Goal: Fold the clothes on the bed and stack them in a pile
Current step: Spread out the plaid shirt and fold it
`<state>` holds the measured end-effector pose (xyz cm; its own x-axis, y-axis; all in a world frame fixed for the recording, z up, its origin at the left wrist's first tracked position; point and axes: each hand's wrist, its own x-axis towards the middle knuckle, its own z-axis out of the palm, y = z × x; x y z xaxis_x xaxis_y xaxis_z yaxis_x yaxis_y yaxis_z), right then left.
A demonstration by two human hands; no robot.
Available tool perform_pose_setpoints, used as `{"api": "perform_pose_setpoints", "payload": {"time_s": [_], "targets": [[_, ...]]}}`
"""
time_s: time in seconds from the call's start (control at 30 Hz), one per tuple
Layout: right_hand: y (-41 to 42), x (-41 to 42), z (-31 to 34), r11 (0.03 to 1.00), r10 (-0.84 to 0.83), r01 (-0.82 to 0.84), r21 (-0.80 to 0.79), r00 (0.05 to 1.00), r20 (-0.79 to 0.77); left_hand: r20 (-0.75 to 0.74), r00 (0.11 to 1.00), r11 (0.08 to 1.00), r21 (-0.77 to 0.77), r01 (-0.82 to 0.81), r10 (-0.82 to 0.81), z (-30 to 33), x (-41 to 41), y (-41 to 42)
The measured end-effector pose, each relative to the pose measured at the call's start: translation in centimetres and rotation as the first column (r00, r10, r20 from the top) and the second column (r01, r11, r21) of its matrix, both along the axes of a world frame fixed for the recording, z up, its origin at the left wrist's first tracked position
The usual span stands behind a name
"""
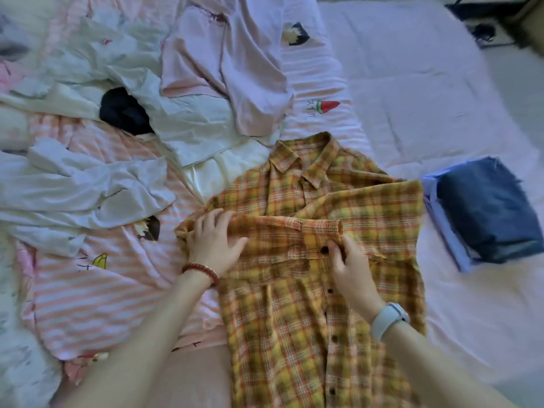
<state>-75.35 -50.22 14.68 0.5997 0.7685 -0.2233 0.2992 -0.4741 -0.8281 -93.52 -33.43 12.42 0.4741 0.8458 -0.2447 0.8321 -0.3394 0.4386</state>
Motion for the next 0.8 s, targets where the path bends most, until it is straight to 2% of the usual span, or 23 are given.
{"api": "perform_pose_setpoints", "payload": {"time_s": [0.1,0.17,0.37,0.5,0.6,0.67,0.8], "targets": [[-1.2,6.2,0.4,0.997,-0.078,0.074,0.036,0.991,0.112,-0.227,0.954,0.981,-0.032,0.194,-0.196,-1.9,4.0,1.4],[-1.8,10.0,0.4,0.991,-0.127,0.116,0.061,0.970,0.207,-0.306,0.914,0.963,-0.047,0.265,-0.266,-3.1,6.9,1.8],[-3.3,19.1,-2.5,0.984,-0.173,0.178,0.014,0.935,0.311,-0.326,0.928,0.979,0.042,0.202,-0.177,-6.1,12.7,1.5],[-4.4,21.9,-5.2,0.965,-0.127,0.198,-0.170,0.926,0.355,-0.411,0.897,0.976,0.067,0.208,-0.163,-7.3,13.9,0.8],[-4.9,23.0,-6.9,0.948,-0.094,0.174,-0.268,0.953,0.287,-0.415,0.888,0.980,-0.072,0.183,-0.197,-7.8,14.3,1.1],[-5.1,23.3,-7.6,0.956,-0.093,0.168,-0.243,0.952,0.291,-0.394,0.884,0.965,-0.175,0.196,-0.251,-8.1,14.7,1.3],[-5.0,23.2,-8.7,0.969,-0.131,0.194,-0.152,0.927,0.351,-0.362,0.893,0.949,-0.257,0.181,-0.268,-8.0,15.5,1.5]]}}
